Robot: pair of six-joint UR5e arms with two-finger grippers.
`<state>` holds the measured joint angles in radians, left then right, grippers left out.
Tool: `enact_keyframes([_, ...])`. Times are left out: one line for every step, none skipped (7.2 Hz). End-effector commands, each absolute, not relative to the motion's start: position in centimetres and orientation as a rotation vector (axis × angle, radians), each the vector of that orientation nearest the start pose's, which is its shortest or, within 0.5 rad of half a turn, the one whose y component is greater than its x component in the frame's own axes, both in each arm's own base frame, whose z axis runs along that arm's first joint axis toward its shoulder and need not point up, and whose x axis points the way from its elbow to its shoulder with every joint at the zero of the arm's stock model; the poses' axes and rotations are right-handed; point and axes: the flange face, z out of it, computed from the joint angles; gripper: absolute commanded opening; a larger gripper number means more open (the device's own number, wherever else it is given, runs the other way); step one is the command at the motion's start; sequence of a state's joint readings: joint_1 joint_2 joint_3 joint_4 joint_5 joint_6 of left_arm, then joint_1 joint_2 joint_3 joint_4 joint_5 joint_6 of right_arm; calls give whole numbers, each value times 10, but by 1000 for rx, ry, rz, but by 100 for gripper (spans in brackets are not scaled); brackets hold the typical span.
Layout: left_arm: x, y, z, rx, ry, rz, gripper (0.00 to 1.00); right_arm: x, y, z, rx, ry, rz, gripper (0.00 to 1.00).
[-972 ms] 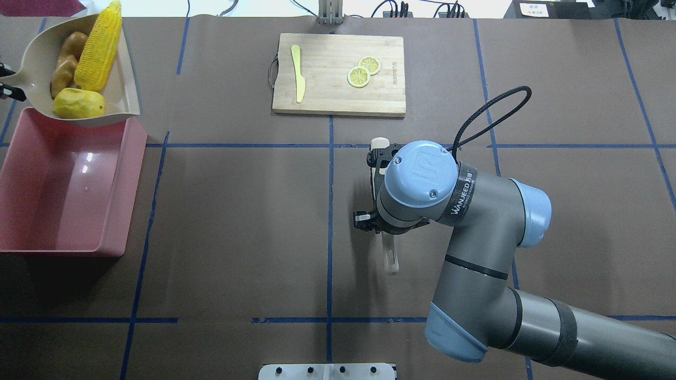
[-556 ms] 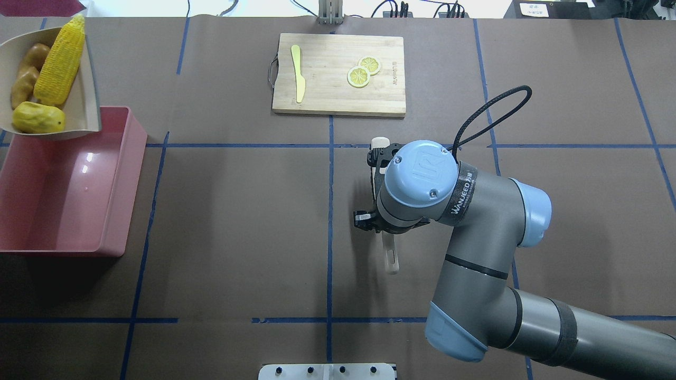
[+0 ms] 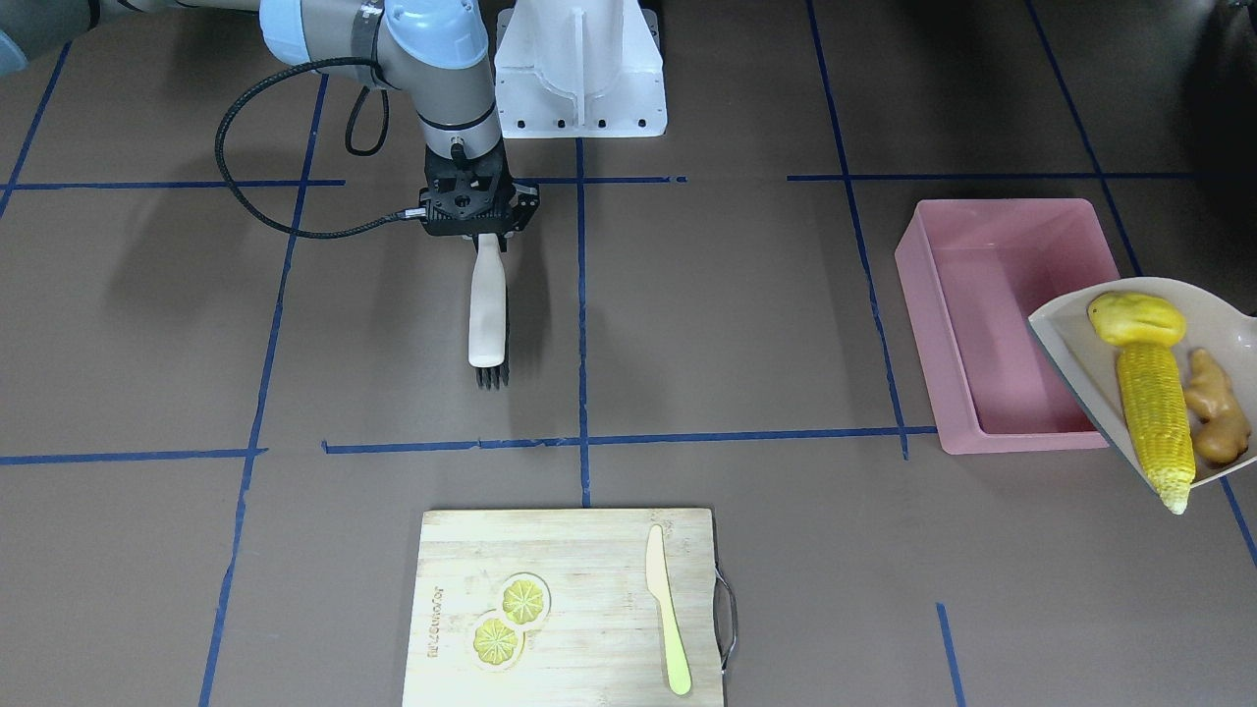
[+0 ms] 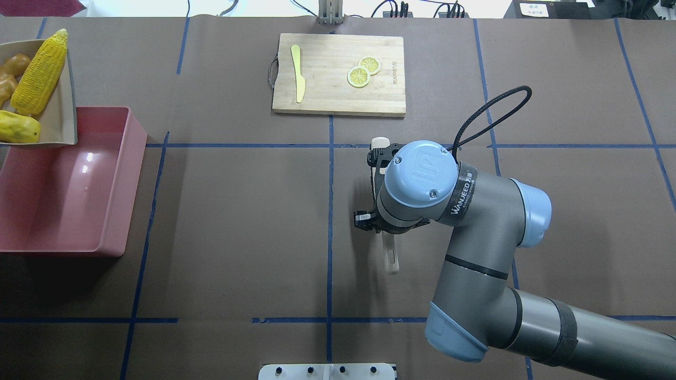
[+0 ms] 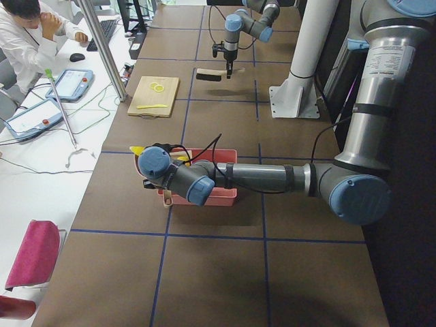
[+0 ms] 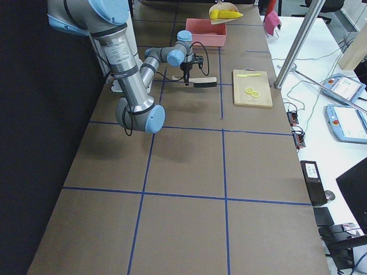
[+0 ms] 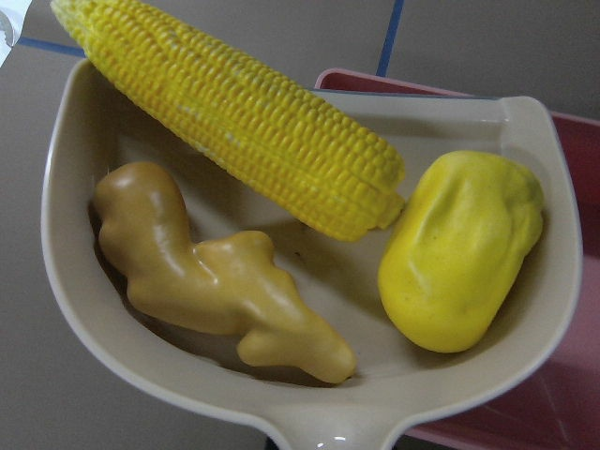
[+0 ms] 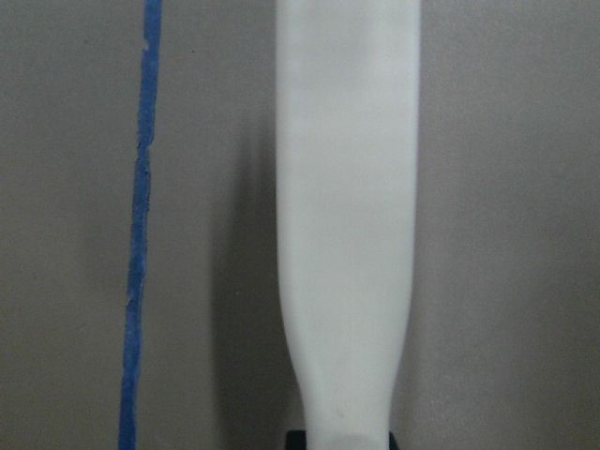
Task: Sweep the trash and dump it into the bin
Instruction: 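Carry the dustpan with the left gripper over the pink bin, then tip the dustpan with the left gripper to pour produce into the bin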
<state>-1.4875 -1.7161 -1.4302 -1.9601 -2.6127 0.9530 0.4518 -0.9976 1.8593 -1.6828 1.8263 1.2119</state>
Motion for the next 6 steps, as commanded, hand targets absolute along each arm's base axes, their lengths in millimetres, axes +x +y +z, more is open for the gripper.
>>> enact_keyframes([-5,-570,600,772,763,1194,0,-515,-369,224,70,-783,-9,0])
enact_keyframes([-8,-570,605,749,743,1218,0,-515,-369,224,70,-783,-9,0])
enact_keyframes([-15,-571,606,721,739,1241,0,-515,-369,225,70,-781,-9,0])
enact_keyframes([-26,-569,591,694,750,1210,0,-514,-370,225,71,-779,-7,0])
enact_keyframes([-28,-568,578,703,739,1217,0,-515,-370,226,70,-778,-8,0])
enact_keyframes([-30,-569,571,708,645,1294,0,-516,-370,226,70,-778,-8,0])
